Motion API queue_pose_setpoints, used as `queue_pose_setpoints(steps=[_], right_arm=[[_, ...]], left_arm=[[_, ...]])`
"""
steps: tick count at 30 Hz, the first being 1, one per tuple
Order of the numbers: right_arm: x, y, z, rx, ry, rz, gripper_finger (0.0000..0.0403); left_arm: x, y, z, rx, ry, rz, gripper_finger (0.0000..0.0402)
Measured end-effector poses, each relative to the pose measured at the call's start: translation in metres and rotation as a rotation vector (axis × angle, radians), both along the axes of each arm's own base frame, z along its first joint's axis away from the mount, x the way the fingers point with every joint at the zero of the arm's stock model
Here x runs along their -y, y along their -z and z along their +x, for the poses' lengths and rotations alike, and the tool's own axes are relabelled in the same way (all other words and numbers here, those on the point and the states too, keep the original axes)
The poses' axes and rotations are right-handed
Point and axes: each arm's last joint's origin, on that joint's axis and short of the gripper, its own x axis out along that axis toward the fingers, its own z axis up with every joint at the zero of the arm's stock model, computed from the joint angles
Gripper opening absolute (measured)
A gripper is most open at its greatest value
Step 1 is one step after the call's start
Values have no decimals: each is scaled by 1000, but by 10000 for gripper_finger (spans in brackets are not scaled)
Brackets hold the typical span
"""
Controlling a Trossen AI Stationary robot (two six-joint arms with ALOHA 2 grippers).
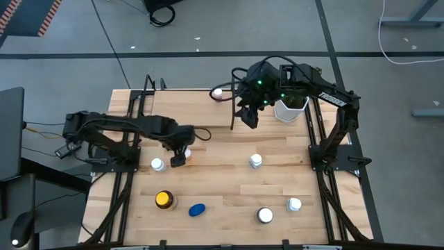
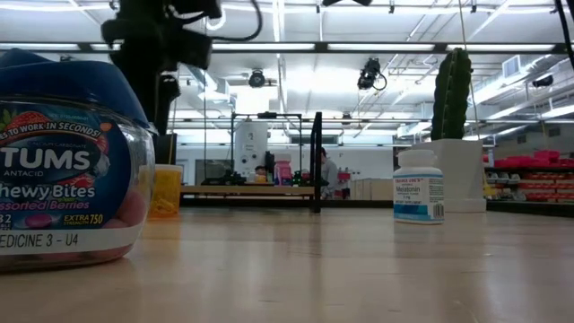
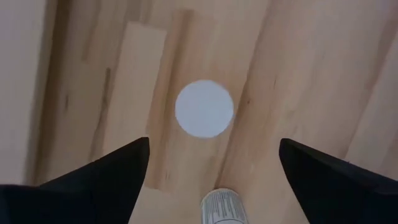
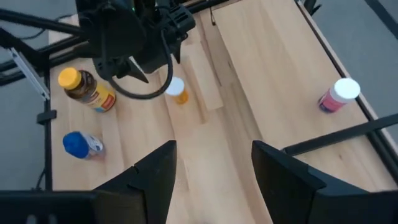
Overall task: Pick and place medicine bottles onto shelf by color
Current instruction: Put the orange pill bottle on the shelf
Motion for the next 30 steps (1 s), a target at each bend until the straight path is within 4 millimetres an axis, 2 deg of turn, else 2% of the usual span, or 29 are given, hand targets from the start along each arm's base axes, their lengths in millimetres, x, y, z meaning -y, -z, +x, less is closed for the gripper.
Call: queue_pose_setpoints(steps=[5, 12, 24, 30], right_arm=[[1, 0, 0, -3, 58, -19, 215], [3, 1, -1, -6, 193, 50, 215], [-24, 2, 1, -6, 274, 99, 215], [-31, 2, 2, 2, 322, 116, 215]], left_arm=[[3, 6, -12, 88, -49, -20, 365], [3, 27, -13, 50, -8, 9, 366], [4, 56, -22, -15, 38, 4, 366], [6, 62, -21, 22, 64, -5, 366]])
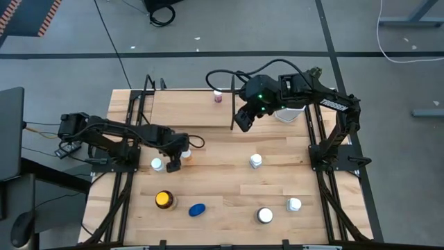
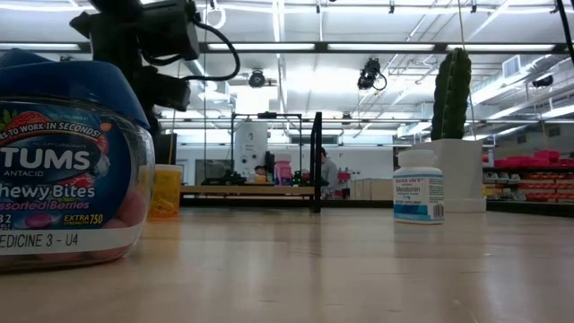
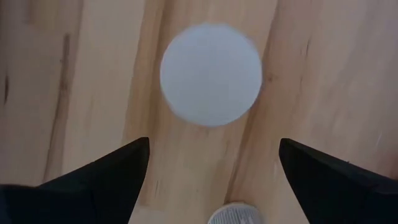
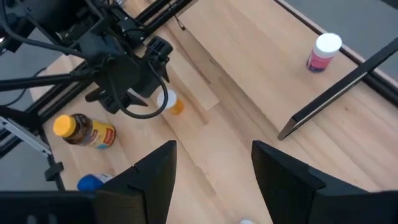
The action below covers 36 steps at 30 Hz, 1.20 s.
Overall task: Pick and place medicine bottles onto shelf by color
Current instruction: Put the orange pill bottle on the shelf
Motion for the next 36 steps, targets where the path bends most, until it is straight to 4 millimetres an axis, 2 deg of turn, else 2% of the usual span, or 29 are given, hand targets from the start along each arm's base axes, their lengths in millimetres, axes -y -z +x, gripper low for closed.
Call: queue_pose_setpoints(steps=[11, 22, 28, 36], right_arm=[[-20, 1, -1, 2, 52, 5, 215], [-30, 1, -2, -4, 47, 20, 215], [-30, 2, -3, -18, 38, 13, 215], [-29, 2, -3, -25, 16, -9, 215]], left_arm=[[-1, 0, 8, 79, 49, 49, 366], [-2, 21, 19, 25, 22, 40, 360], [-2, 22, 22, 34, 15, 35, 329], [-4, 17, 27, 71, 17, 38, 254]])
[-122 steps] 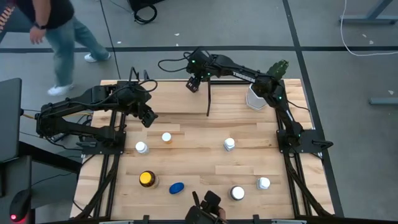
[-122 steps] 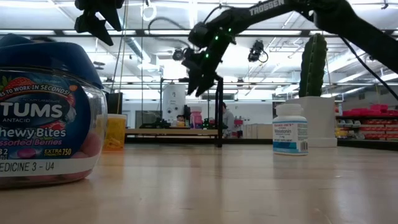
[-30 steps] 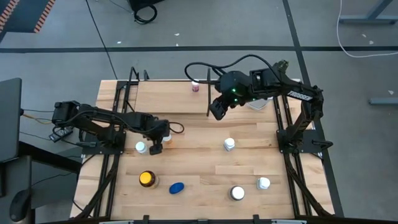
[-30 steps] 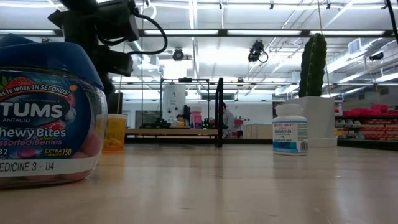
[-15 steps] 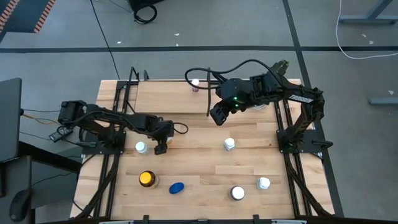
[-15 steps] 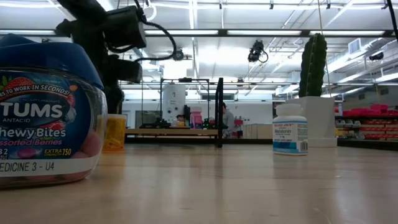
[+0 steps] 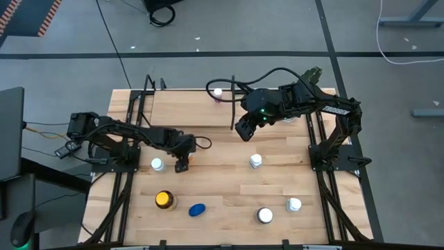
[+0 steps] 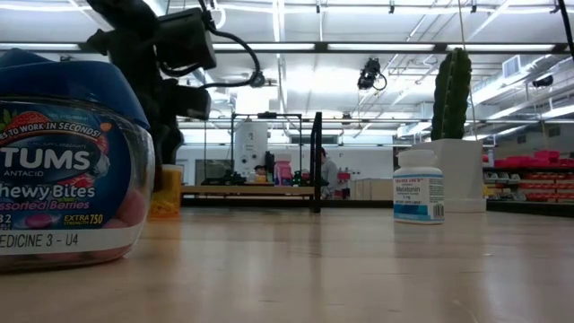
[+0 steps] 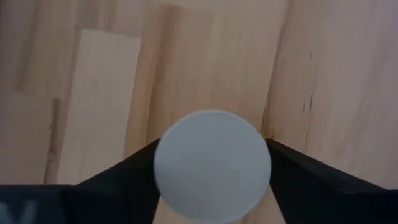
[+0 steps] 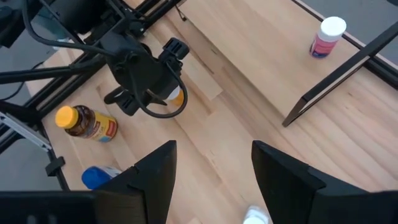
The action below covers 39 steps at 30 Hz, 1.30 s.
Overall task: Pick and place medicine bottles onto shelf by color
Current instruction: Put the orange pill bottle on the shelf
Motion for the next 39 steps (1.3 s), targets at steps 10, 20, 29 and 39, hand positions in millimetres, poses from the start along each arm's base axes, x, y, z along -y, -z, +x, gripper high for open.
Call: queue_pose_setpoints(steps=[10, 20, 29, 39], right_arm=[[8, 0, 0, -10, -15, -31, 215], [17, -8, -10, 10, 4, -32, 215], [21, -21, -31, 43, 11, -43, 215], [33, -34, -56, 68, 44, -68, 215]], left_arm=[[-19, -28, 14, 51, 26, 40, 210], [-54, -73, 30, 146, 60, 136, 226], [-91, -104, 58, 228, 64, 229, 233], [-113, -87, 112, 172, 133, 250, 242]])
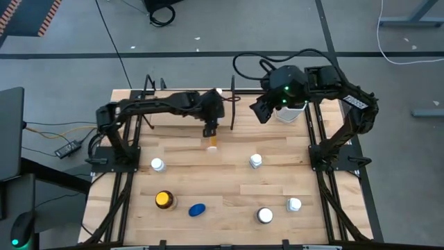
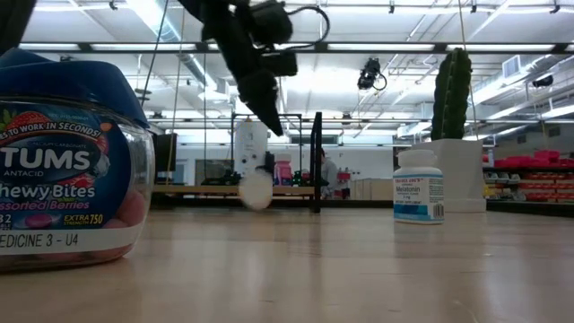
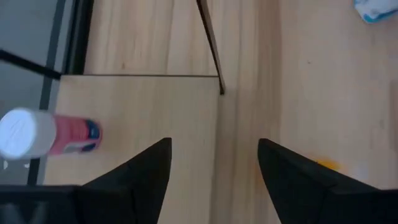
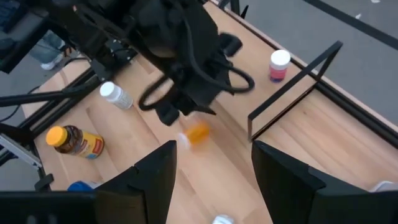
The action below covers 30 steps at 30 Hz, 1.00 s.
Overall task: Pick and place medicine bottles onto shelf by color
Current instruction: Put the orange pill bottle on the shelf, then put the top left white pill bottle on the shelf
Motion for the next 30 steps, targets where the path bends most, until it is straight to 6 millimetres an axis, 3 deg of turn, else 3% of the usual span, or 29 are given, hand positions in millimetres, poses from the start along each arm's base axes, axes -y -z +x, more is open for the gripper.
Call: queue_pose_setpoints(steps=[3, 7, 12, 18, 24, 30], right_arm=[[1, -3, -7, 4, -1, -7, 215], [1, -6, -15, 2, -3, -16, 215], [1, -6, -19, -23, -11, -67, 215], [4, -4, -16, -46, -16, -102, 215], [4, 0, -5, -58, -34, -119, 215], [5, 6, 7, -72, -39, -122, 215]], left_arm=[[-7, 2, 12, -20, 5, 2, 230], [-12, -2, 13, -71, -11, -20, 218], [-4, -5, -3, -176, -20, -179, 206], [22, -2, -24, -352, -52, -367, 198], [57, -13, -61, -422, -97, -404, 190], [89, -40, -115, -314, -189, -439, 189]])
